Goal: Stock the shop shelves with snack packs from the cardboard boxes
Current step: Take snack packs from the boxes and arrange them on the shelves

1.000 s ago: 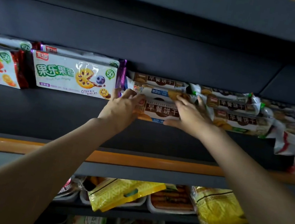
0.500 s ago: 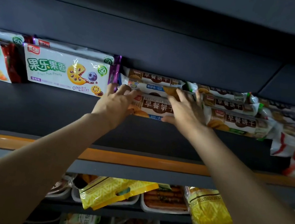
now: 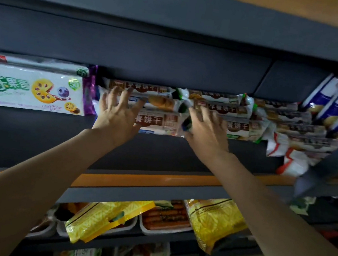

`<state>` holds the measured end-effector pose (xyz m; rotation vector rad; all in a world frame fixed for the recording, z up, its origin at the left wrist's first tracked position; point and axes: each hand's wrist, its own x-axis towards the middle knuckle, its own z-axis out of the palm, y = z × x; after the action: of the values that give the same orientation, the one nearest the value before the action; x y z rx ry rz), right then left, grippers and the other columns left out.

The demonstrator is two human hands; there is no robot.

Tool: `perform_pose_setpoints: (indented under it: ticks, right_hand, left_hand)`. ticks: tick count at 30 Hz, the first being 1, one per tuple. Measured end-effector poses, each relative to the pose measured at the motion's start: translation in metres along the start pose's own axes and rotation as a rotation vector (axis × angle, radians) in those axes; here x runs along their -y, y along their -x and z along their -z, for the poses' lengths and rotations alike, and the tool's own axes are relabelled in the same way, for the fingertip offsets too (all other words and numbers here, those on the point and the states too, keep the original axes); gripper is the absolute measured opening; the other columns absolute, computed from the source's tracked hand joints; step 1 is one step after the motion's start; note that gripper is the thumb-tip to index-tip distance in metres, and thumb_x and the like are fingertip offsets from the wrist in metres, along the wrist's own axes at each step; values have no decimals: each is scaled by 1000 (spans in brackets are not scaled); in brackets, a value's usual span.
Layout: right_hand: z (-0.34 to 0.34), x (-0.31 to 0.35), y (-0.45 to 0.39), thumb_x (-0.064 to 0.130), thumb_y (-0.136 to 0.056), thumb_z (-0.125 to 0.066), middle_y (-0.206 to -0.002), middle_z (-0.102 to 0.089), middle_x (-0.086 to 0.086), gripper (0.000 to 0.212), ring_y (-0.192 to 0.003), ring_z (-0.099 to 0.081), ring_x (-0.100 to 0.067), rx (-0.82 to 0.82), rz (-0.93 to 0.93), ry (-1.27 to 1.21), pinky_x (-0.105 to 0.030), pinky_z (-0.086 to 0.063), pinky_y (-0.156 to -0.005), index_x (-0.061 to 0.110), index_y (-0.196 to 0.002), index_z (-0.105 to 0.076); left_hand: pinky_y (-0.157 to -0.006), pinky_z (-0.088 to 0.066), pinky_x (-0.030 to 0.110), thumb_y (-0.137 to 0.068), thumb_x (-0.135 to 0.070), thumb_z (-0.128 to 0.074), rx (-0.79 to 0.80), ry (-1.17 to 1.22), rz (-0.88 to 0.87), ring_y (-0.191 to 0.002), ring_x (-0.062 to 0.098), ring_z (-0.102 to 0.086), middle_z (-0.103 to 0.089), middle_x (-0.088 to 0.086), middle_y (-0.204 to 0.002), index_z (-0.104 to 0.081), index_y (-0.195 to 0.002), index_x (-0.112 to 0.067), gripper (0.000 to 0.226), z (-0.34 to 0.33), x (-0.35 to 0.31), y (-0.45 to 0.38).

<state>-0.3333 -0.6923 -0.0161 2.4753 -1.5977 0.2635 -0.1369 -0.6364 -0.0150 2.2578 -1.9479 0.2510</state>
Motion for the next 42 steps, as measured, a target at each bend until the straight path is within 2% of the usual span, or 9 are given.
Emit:
perform_pose_setpoints:
  ticks: [7, 12, 15, 20, 26, 29, 34, 38, 42]
  right_hand:
    - [-16, -46, -10, 28, -96, -50, -156, 16, -4, 78, -132, -23, -45, 275, -308, -108, -49, -36, -98, 44, -146, 8]
    - [-27, -46, -11, 19, -87, -64, -155, -3, -9, 92, -126, -32, -51, 210, -289, 69, -61, -31, -102, 38, -147, 3]
    - [-26, -49, -9, 17, -87, -64, -155, -8, -10, 93, -125, -37, -51, 170, -237, 132, -63, -30, -102, 36, -148, 3]
    - [-25, -65, -2, 2, -77, -70, -155, -9, -8, 105, -121, -44, -47, 134, -179, 157, -68, -25, -103, 36, -148, -1]
    - [-28, -80, -18, 6, -84, -66, -150, -19, -8, 92, -109, -55, -39, 169, -147, 142, -66, -31, -100, 38, -146, -6]
    - [-22, -82, -32, -2, -84, -58, -149, -22, -11, 89, -116, -49, -39, 231, -93, 110, -58, -38, -98, 37, -147, -8]
    - [-8, -73, -35, -6, -82, -56, -153, -18, -12, 94, -131, -37, -38, 279, -52, 154, -63, -26, -106, 38, -148, -6]
    - [-2, -52, -16, -4, -74, -65, -151, -14, -14, 101, -120, -48, -40, 265, -191, 181, -62, -19, -109, 31, -147, -5]
    - [8, -12, -2, 5, -75, -72, -152, -11, -15, 108, -126, -41, -40, 176, -113, 226, -57, -18, -109, 28, -149, 4]
  left_hand:
    - [-115, -5, 48, -97, -10, -42, 86, -20, -186, -142, 39, 8, 11, -5, -157, -9, -146, -39, 66, -19, -68, -11]
    - [-113, 4, 55, -95, -8, -45, 89, 22, -35, -142, 40, -2, 7, 2, -157, 7, -146, -36, 79, -25, -66, -23]
    - [-112, 0, 59, -97, -22, -45, 87, -26, -20, -137, 41, -18, -19, 10, -150, -5, -147, -31, 64, -23, -63, -24]
    - [-110, -12, 60, -92, -18, -56, -67, -129, -28, -131, 39, -26, -28, 11, -139, -13, -141, -27, 66, -26, -64, -18]
    - [-105, -26, 55, -88, -13, -59, -91, -155, -38, -128, 37, -27, -26, 10, -138, -11, -142, -23, 73, -33, -66, -20]
    - [-104, -27, 52, -92, -15, -54, -15, -92, -39, -128, 37, -27, -27, 10, -142, -14, -145, -25, 67, -30, -69, -30]
    - [-113, -16, 54, -95, -16, -48, 146, -65, -101, -136, 33, -24, -22, 7, -151, -13, -148, -27, 65, -13, -59, -40]
    - [-116, -3, 52, -95, -9, -43, 92, -13, -48, -143, 31, -9, -11, 9, -156, 0, -149, -21, 70, -19, -62, -22]
    - [-117, -1, 49, -100, -23, -34, 30, 17, -64, -145, 29, 0, 2, 8, -157, 4, -149, -18, 63, -13, -34, 7]
